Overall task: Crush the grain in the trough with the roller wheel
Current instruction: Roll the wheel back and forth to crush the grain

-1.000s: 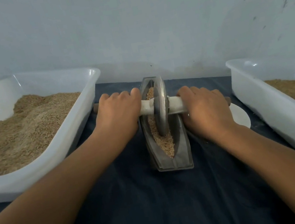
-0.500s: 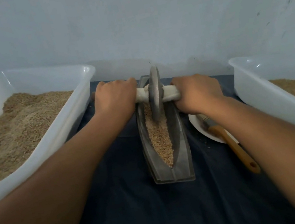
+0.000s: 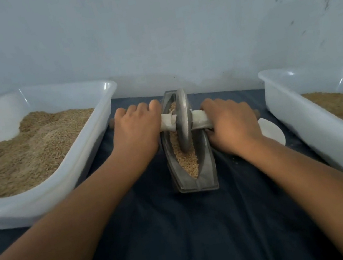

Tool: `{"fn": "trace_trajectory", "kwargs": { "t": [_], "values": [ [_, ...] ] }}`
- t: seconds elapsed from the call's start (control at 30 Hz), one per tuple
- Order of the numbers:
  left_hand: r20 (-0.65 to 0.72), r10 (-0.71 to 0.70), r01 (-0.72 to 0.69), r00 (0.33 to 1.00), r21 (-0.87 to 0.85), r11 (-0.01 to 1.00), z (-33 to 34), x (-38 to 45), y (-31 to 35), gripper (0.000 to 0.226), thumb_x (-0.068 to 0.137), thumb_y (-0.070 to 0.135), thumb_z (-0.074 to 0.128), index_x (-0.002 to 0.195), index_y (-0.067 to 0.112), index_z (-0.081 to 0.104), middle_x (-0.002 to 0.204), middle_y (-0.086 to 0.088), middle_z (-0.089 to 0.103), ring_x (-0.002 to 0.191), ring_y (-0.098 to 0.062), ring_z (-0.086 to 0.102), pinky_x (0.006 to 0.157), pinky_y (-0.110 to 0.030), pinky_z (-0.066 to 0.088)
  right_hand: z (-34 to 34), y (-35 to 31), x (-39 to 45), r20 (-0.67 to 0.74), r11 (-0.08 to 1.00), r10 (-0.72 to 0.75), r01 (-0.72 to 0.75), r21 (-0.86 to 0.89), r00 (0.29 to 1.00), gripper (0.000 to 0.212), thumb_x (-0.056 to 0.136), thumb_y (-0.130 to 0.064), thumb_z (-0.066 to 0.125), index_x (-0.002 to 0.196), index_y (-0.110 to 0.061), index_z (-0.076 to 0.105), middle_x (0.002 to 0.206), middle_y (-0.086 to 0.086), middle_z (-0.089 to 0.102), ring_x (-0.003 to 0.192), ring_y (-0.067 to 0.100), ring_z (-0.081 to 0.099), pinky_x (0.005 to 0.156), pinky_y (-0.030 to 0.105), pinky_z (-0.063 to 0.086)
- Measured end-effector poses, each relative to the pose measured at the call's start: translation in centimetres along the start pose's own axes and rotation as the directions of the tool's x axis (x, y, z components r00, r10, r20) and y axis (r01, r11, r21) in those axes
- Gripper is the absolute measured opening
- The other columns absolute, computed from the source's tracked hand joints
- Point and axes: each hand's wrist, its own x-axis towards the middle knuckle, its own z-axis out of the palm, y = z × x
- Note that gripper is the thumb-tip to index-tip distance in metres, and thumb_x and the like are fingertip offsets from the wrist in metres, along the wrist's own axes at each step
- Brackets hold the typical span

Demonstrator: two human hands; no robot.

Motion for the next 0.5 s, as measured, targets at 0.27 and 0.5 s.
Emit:
{"fn": "trace_trajectory", "kwargs": {
  "t": [0.27,0.5],
  "values": [
    [0.052,0.047,-0.048,0.998,0.014,0.999,-2.3,-2.3,0.2,0.048,0.078,0.026,0.073,0.108,0.020,0.036,0.105,-0.003,0.055,0.094,-0.023,0.055,0.084,-0.038,0.040,-2.1,-0.6,-3.2,-0.011,0.996,0.018,-0.017,0.085,1.000,0.032,0.088,-0.035,0.066,0.116,-0.023,0.057,0.101,-0.001,0.061,0.090,0.027,0.056,0.072,0.037,0.030],
    [0.040,0.056,-0.054,0.998,-0.064,0.996,-3.0,-3.4,-0.4,0.049,0.083,0.033,0.070,0.094,0.023,0.023,0.099,-0.001,0.056,0.089,-0.023,0.055,0.078,-0.037,0.036,-3.5,-1.1,-4.6,-0.038,0.999,-0.027,0.027,-0.019,0.999,0.037,0.084,-0.031,0.068,0.118,-0.020,0.059,0.100,0.002,0.061,0.090,0.029,0.057,0.074,0.041,0.037]
  ]
}}
